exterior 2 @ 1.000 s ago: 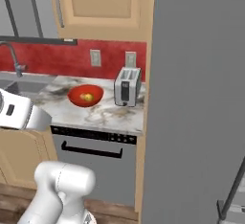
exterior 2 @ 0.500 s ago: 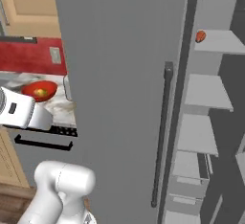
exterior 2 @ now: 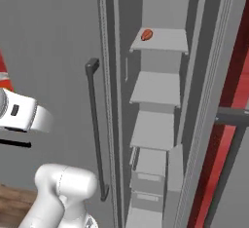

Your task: Take the sweet potato, lemon, and tangerine from the freezer and place them in the bowl on the counter.

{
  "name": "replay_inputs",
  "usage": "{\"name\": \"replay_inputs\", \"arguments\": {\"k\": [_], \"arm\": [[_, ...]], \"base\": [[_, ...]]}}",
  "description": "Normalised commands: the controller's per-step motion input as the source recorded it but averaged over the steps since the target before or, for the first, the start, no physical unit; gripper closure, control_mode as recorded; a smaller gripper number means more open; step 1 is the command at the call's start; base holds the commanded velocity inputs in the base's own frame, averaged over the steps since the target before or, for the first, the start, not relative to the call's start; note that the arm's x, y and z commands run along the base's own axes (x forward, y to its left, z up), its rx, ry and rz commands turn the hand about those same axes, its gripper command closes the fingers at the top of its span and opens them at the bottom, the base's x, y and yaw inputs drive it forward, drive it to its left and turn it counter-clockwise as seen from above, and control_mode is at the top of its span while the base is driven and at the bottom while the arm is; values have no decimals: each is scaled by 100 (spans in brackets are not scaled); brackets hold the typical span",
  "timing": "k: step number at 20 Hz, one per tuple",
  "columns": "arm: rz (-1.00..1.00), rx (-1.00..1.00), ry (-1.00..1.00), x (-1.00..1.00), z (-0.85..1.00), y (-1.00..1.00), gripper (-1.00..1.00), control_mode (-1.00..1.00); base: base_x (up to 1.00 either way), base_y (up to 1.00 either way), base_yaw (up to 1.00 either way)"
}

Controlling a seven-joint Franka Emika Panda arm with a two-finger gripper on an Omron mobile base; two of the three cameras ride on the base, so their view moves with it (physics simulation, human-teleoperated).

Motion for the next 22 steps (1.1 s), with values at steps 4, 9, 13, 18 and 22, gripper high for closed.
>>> {"name": "replay_inputs", "arguments": {"k": [4,9,13,18,22], "arm": [[0,0,0,0,0,0,-100,100],[0,0,0,0,0,0,-100,100],[0,0,0,0,0,0,-100,100],[0,0,0,0,0,0,-100,100],[0,0,0,0,0,0,-100,100]], "base": [[25,-55,0],[47,-34,0],[64,-35,0],[60,-35,0],[39,-39,0]]}}
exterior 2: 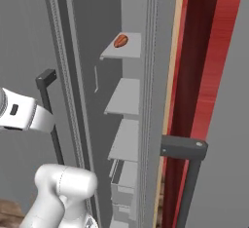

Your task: Take the sweet potato, lemon, and tangerine from the freezer and place them in the bowl on the counter.

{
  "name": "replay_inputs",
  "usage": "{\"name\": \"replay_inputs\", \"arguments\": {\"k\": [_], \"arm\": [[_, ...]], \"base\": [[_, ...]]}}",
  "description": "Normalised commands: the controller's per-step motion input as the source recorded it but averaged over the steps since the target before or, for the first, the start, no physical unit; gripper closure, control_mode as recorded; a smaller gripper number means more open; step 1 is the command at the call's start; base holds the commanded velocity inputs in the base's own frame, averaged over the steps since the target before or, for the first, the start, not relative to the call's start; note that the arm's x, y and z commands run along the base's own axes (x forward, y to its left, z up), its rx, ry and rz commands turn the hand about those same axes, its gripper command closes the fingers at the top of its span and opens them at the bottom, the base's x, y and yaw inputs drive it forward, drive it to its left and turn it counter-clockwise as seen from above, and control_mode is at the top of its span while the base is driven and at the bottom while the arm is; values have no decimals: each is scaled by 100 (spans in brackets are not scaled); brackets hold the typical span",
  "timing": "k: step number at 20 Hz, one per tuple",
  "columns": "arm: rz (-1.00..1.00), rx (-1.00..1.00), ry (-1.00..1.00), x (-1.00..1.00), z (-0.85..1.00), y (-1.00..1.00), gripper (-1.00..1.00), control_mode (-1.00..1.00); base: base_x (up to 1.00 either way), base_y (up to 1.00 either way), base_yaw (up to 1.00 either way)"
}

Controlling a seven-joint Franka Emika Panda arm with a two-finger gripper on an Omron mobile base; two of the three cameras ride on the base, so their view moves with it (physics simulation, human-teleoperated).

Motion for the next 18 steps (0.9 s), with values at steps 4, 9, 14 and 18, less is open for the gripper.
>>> {"name": "replay_inputs", "arguments": {"k": [4,9,14,18], "arm": [[0,0,0,0,0,0,-100,100],[0,0,0,0,0,0,-100,100],[0,0,0,0,0,0,-100,100],[0,0,0,0,0,0,-100,100]], "base": [[35,-41,0],[23,-52,0],[12,-47,-3],[21,-33,-8]]}}
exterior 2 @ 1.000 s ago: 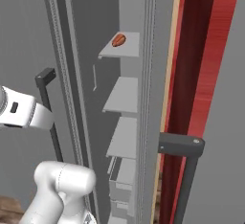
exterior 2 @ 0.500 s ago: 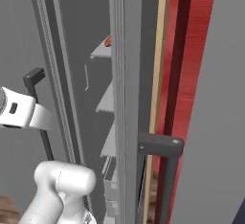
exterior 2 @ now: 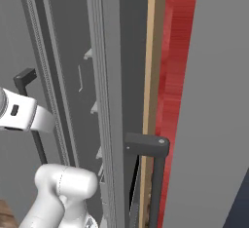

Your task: Take the sweet potato, lemon, and tangerine from the freezer and place them in the bowl on the counter.

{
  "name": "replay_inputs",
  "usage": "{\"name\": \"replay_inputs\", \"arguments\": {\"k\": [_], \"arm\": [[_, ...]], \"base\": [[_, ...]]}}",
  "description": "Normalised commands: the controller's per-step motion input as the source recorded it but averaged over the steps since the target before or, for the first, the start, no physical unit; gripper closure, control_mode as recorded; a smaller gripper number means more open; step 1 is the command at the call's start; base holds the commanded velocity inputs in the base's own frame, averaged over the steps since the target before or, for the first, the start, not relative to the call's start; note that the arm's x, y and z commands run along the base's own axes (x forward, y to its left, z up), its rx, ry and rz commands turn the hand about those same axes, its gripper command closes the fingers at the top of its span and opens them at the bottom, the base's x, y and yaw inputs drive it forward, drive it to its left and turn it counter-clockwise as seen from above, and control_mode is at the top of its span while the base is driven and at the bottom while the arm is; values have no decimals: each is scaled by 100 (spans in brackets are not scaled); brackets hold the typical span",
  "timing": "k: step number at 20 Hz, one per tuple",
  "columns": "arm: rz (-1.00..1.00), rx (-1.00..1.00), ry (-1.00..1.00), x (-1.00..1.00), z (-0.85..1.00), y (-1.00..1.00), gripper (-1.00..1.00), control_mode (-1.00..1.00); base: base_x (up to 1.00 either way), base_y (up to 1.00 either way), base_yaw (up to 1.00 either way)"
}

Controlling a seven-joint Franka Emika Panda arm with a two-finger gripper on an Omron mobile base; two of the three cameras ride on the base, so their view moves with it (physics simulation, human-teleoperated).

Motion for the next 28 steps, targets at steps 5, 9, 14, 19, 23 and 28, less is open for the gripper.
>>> {"name": "replay_inputs", "arguments": {"k": [5,9,14,19,23,28], "arm": [[0,0,0,0,0,0,-100,100],[0,0,0,0,0,0,-100,100],[0,0,0,1,0,0,-100,-100],[0,0,0,16,0,0,-100,-100],[0,0,0,39,0,-5,-100,-100],[0,0,0,45,0,-23,-100,-100]], "base": [[25,-12,-11],[20,0,-6],[3,0,0],[0,0,0],[0,0,0],[0,0,0]]}}
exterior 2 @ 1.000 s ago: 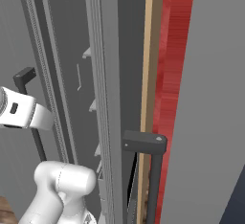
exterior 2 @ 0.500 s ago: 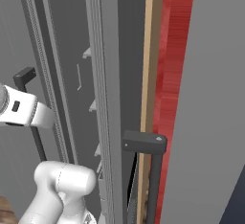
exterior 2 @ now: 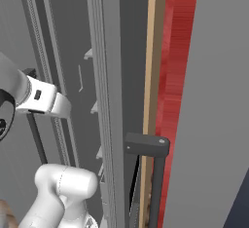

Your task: Take the sweet potato, lemon, and tangerine from the freezer and place them in the bowl on the counter.

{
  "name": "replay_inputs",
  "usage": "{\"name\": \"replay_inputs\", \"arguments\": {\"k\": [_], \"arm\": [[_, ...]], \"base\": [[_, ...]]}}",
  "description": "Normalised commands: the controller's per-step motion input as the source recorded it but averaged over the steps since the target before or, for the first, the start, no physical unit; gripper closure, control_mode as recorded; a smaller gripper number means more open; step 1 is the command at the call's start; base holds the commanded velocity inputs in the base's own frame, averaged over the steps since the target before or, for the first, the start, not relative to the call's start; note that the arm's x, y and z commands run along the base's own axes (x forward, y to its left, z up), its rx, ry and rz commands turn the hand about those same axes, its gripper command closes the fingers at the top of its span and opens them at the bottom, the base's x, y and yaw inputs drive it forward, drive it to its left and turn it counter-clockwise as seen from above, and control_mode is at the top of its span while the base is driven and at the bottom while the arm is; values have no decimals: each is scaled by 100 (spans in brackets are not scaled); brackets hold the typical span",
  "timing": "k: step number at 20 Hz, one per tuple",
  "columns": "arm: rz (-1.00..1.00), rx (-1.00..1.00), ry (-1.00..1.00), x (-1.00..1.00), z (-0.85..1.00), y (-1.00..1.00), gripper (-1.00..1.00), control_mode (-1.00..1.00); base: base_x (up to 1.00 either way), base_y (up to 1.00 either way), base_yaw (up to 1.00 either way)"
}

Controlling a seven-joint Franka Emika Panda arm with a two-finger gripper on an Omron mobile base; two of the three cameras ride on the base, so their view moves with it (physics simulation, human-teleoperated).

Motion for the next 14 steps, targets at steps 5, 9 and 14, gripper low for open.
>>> {"name": "replay_inputs", "arguments": {"k": [5,9,14], "arm": [[0,0,-1,29,0,-17,-100,-100],[6,0,-10,12,2,-13,-100,-100],[21,2,-5,40,1,-2,-100,-100]], "base": [[0,0,0],[0,0,0],[0,0,0]]}}
